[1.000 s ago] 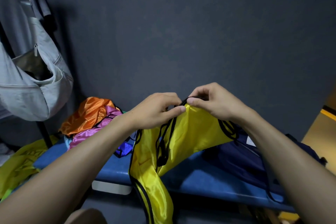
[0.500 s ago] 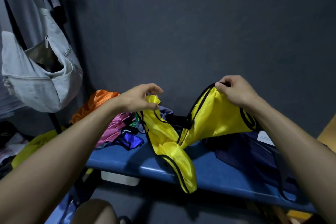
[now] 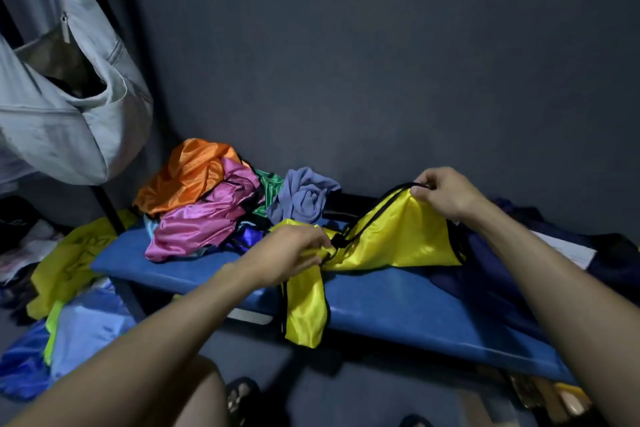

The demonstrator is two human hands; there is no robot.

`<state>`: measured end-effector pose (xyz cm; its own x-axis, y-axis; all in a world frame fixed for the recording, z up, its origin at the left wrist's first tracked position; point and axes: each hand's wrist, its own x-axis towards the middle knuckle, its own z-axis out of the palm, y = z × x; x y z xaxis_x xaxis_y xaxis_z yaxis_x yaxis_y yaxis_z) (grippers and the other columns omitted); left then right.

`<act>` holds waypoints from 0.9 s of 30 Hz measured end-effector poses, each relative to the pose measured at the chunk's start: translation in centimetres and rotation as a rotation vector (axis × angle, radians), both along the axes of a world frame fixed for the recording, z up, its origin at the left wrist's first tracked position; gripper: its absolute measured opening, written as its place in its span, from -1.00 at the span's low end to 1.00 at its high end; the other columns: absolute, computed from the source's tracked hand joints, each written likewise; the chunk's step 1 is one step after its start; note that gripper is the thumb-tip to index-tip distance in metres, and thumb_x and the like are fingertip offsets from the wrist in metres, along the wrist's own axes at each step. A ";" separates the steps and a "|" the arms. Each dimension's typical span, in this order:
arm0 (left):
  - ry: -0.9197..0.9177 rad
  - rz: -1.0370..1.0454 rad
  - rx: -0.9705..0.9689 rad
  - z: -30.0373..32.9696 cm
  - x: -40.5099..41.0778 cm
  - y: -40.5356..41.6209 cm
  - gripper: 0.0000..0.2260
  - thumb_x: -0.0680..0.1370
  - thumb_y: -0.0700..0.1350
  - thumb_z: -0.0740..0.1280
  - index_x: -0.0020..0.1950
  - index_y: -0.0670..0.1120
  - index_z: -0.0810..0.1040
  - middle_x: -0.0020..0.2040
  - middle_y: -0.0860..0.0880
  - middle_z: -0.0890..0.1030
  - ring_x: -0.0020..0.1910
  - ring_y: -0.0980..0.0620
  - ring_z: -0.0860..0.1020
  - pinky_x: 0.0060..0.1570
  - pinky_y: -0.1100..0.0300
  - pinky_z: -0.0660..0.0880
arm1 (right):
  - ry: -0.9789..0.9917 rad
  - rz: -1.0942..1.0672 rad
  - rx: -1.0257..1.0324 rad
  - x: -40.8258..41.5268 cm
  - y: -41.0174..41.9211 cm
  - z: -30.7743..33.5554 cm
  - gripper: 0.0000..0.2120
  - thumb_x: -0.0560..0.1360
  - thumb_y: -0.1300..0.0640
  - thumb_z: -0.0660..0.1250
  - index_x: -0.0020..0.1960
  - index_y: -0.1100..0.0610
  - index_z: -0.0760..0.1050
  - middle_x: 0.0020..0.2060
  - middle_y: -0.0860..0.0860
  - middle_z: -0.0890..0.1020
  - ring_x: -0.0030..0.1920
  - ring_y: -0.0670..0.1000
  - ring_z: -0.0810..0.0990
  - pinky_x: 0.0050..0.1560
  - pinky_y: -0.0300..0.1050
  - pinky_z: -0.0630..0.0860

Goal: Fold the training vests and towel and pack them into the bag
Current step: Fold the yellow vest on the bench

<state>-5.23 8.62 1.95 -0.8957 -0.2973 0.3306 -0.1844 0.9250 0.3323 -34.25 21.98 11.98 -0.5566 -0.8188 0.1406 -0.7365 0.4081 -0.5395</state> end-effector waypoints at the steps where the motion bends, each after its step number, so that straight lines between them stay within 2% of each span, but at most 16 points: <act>1: -0.015 0.000 0.026 -1.1 0.4 0.5 -0.83 0.58 -0.06 0.45 0.15 -0.02 0.61 0.04 0.06 0.67 0.02 0.01 0.62 -0.03 0.13 0.52 | -0.007 0.002 0.006 -0.2 0.0 -0.5 -0.91 0.58 0.08 0.44 -0.09 0.07 0.59 -0.13 0.01 0.64 -0.12 0.04 0.57 -0.27 -0.17 0.42; 4: 0.028 0.024 0.113 -2.5 1.2 1.8 -0.82 0.55 -0.05 0.49 0.11 -0.03 0.62 -0.03 0.07 0.67 -0.07 0.13 0.58 -0.11 0.25 0.44 | -0.021 0.007 -0.005 -0.3 0.0 -1.2 -0.91 0.57 0.10 0.44 -0.09 0.08 0.59 -0.11 0.03 0.64 -0.06 0.06 0.58 -0.09 -0.13 0.38; 6: -0.037 0.015 0.171 -3.1 1.5 2.6 -0.76 0.53 -0.03 0.52 0.13 -0.04 0.60 -0.04 0.06 0.67 -0.08 0.17 0.56 -0.11 0.27 0.43 | -0.029 0.011 -0.013 -0.1 -0.1 -1.5 -0.90 0.57 0.11 0.44 -0.10 0.08 0.58 -0.12 0.04 0.64 -0.06 0.06 0.57 -0.07 -0.13 0.38; 10: -0.213 0.029 0.172 -5.4 1.7 3.6 -0.78 0.53 -0.03 0.51 0.10 -0.05 0.58 -0.01 0.00 0.65 -0.02 -0.01 0.58 -0.07 0.13 0.47 | -0.049 -0.004 -0.021 0.6 0.0 -2.1 -0.88 0.59 0.09 0.41 -0.11 0.05 0.55 -0.11 0.03 0.64 -0.03 0.07 0.58 -0.04 -0.09 0.43; 12: -0.276 0.045 0.095 -6.4 1.5 4.1 -0.75 0.55 -0.05 0.48 0.17 -0.06 0.56 0.09 -0.04 0.61 0.11 -0.07 0.54 0.03 0.09 0.44 | -0.039 -0.037 -0.047 1.0 0.0 -2.3 -0.86 0.61 0.08 0.38 -0.13 0.03 0.52 -0.09 0.02 0.63 0.00 0.08 0.57 -0.01 -0.08 0.43; 14: -0.325 0.014 -0.101 -7.2 1.4 4.7 -0.62 0.53 0.02 0.48 0.26 -0.07 0.50 0.17 -0.05 0.53 0.18 -0.08 0.45 0.11 0.09 0.39 | -0.038 -0.084 -0.089 1.2 -0.2 -2.3 -0.85 0.62 0.08 0.36 -0.13 0.03 0.51 -0.09 0.03 0.62 0.01 0.09 0.56 -0.01 -0.08 0.41; 16: -0.385 -0.013 -0.310 -7.7 1.5 5.6 -0.47 0.43 0.04 0.53 0.30 -0.05 0.39 0.20 -0.03 0.43 0.17 -0.06 0.38 0.14 0.06 0.39 | -0.062 -0.121 -0.139 1.2 -0.5 -2.0 -0.88 0.62 0.09 0.35 -0.08 0.09 0.54 -0.08 0.05 0.63 0.02 0.10 0.56 -0.02 -0.10 0.40; 19: -0.394 -0.019 -0.464 -8.2 1.8 5.8 -0.43 0.30 -0.15 0.57 0.19 -0.01 0.35 0.08 -0.03 0.46 0.05 -0.08 0.46 0.00 0.04 0.51 | -0.093 -0.154 -0.215 1.2 -1.1 -1.3 -0.89 0.61 0.10 0.34 -0.04 0.12 0.56 -0.08 0.06 0.63 0.02 0.11 0.57 -0.01 -0.08 0.44; 23: -0.332 -0.073 -0.515 -8.0 1.8 4.4 -0.52 0.32 -0.20 0.56 0.11 0.00 0.41 -0.02 0.01 0.53 -0.05 -0.04 0.51 -0.18 0.10 0.52 | -0.132 -0.149 -0.262 1.0 -1.7 -0.4 -0.89 0.62 0.08 0.34 0.01 0.11 0.58 -0.02 0.05 0.64 0.04 0.10 0.58 0.01 -0.09 0.44; 27: -0.328 -0.083 -0.352 -4.8 1.8 2.8 -0.72 0.52 -0.26 0.38 0.21 -0.09 0.53 0.08 -0.10 0.54 0.09 -0.13 0.54 -0.04 -0.03 0.51 | -0.137 -0.123 -0.303 0.5 -2.4 0.6 -0.91 0.62 0.09 0.33 0.05 0.10 0.57 0.01 0.03 0.63 0.05 0.06 0.56 0.03 -0.11 0.42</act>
<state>-3.43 11.38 -2.85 -0.9854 -0.1418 0.0946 -0.1483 0.9867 -0.0667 -33.75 19.57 12.53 -0.6793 -0.6765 0.2844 -0.6041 0.2955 -0.7401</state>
